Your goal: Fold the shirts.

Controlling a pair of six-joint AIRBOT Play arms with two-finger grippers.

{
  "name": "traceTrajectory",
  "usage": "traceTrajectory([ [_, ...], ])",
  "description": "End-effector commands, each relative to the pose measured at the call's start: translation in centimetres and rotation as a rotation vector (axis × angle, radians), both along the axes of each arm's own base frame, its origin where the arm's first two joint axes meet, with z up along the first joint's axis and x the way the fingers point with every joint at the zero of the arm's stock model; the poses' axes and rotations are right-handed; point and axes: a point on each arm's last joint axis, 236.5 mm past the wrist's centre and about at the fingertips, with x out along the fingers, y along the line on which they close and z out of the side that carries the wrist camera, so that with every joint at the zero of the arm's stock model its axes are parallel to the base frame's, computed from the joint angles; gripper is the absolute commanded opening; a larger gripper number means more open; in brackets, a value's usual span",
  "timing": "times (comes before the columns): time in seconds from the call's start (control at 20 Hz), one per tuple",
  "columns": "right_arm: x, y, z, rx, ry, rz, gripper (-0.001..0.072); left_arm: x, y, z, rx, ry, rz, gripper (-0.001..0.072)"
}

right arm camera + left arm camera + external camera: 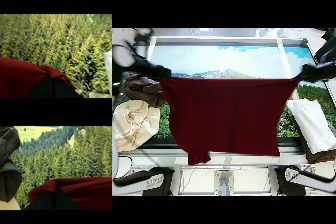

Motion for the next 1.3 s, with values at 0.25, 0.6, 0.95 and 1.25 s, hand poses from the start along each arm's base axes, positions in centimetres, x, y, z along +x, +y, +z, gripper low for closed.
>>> traceTrajectory([
  [0.25, 8.7, -0.7, -13.8, 0.047, 0.043, -0.142, 0.0008, 7.9, -0.4, -12.1, 0.021, 0.000, -0.009, 0.0016],
  [0.6, 4.0, 0.6, -15.9, -0.024, 0.214, 0.007, 0.0007, 0.8, -0.6, -15.3, 0.011, 0.246, -0.009, 0.0016],
  [0.95, -1.0, 1.6, -23.1, 0.004, 0.371, -0.011, 0.0008, -5.3, 0.0, -21.0, 0.026, 0.409, -0.007, 0.0016],
  [1.25, -1.4, 2.3, -21.0, 0.029, 0.353, -0.003, 0.0394, -6.0, -1.3, -19.9, -0.047, 0.419, 0.016, 0.0715],
])
